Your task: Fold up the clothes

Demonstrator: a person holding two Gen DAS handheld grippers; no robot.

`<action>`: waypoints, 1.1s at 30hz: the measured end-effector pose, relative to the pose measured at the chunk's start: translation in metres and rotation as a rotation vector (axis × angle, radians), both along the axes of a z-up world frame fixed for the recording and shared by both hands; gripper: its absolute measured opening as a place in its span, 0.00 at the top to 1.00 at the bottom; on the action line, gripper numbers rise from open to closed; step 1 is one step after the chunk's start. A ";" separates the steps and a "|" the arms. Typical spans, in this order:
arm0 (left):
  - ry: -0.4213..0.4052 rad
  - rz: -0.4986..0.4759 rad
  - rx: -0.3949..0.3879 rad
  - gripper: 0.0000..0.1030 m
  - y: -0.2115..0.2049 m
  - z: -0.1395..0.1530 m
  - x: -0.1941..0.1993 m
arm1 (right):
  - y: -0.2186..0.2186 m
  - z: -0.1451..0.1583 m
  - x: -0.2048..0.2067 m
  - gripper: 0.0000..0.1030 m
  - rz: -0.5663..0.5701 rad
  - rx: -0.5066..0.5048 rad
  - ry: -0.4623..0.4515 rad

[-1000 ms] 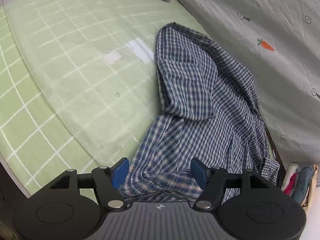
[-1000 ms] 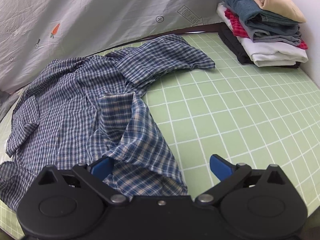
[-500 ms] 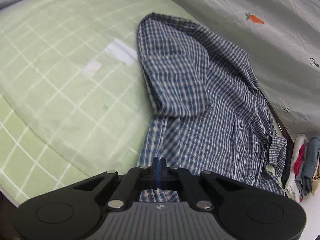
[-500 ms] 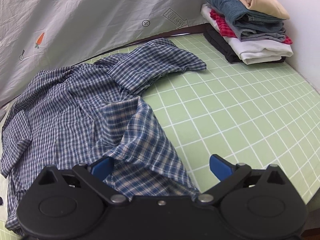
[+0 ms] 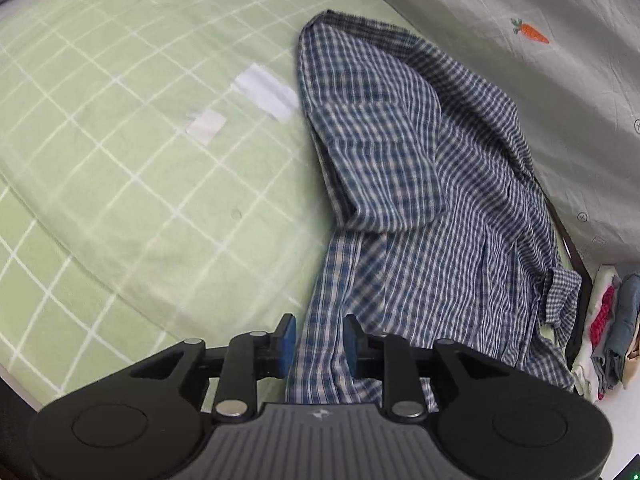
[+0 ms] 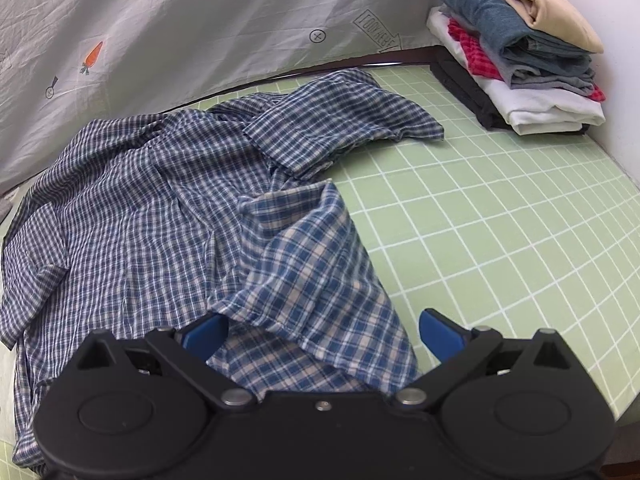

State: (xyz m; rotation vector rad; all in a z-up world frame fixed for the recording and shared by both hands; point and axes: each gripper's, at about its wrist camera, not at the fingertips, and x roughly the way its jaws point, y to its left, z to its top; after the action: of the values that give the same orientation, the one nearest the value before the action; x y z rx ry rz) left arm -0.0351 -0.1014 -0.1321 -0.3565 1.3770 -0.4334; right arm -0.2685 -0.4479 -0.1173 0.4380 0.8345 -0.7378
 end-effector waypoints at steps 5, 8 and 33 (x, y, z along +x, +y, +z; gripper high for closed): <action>0.029 -0.001 -0.009 0.52 -0.013 -0.008 -0.015 | -0.009 0.000 0.003 0.00 0.025 -0.013 0.006; 0.012 -0.032 0.055 0.47 -0.026 -0.007 -0.020 | -0.015 -0.001 0.004 0.00 0.043 -0.031 0.023; -0.212 0.151 0.001 1.00 0.005 0.050 -0.005 | -0.049 0.006 -0.063 0.98 -0.093 0.087 -0.098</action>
State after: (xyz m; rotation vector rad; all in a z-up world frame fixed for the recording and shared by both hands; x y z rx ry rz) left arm -0.0398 -0.0963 -0.0826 -0.3995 1.1357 -0.3360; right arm -0.3311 -0.4967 -0.1114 0.5895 0.7600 -0.7622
